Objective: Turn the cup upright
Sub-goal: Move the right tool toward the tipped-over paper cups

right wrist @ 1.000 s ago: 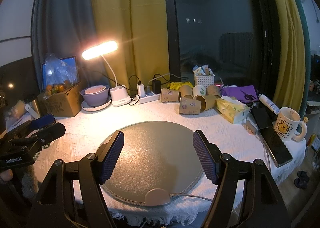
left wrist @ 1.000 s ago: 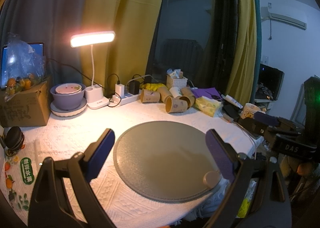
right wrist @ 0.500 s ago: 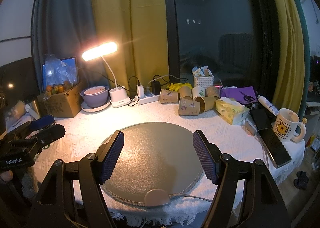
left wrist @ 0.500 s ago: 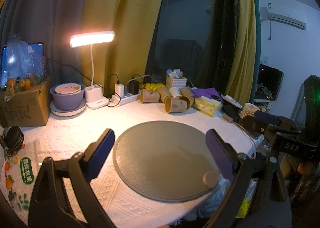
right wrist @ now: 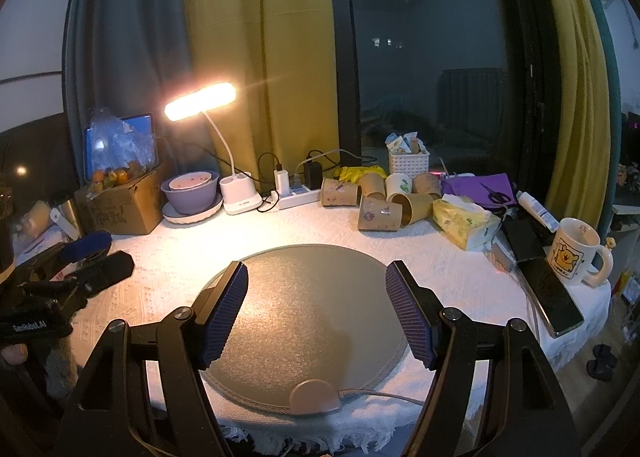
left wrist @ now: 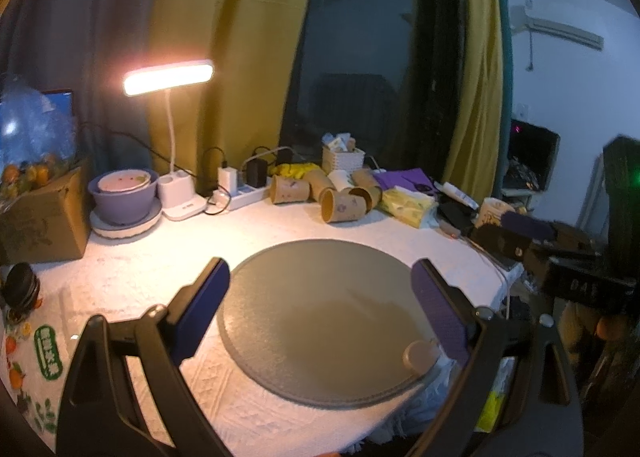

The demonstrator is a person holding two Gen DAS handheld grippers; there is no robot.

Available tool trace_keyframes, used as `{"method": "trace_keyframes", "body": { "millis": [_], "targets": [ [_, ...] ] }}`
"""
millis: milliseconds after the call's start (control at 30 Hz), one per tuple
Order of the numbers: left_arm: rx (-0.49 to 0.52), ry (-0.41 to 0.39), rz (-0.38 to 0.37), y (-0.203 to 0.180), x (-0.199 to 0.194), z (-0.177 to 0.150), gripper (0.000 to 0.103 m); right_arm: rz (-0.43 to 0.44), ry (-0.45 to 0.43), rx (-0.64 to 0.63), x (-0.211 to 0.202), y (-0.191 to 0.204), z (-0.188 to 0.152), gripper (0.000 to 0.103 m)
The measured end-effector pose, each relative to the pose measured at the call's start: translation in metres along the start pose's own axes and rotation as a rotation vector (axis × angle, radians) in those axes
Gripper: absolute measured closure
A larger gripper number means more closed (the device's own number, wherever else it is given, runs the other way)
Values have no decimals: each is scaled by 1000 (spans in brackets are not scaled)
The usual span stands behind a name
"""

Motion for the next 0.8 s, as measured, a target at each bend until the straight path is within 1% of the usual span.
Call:
{"method": "trace_keyframes", "body": {
  "millis": [200,467,567,667,800],
  "targets": [
    [15,36,-14,-7,26,3,10,-20,10,2,10,-12,4,29],
    [62,99,-5,-7,68,3,10,-33,55,57,42,-43,0,28],
    [75,126,-5,-5,87,7,10,-33,78,80,56,-50,-2,28],
    [101,133,-3,-6,103,14,10,-31,95,97,69,-57,-3,28],
    [122,165,-19,-11,129,22,10,-43,112,128,87,-75,-1,28]
  ]
}}
Point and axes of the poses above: each gripper's, at about its wrist camera, not at the fingertips, and x roughly the way its jaws point, y to its left, z to its top, the point moved 3 cm from there along x, roughly the way its jaws point, and after that the axes turned 7 degrees about z, right-handed, at the moved point
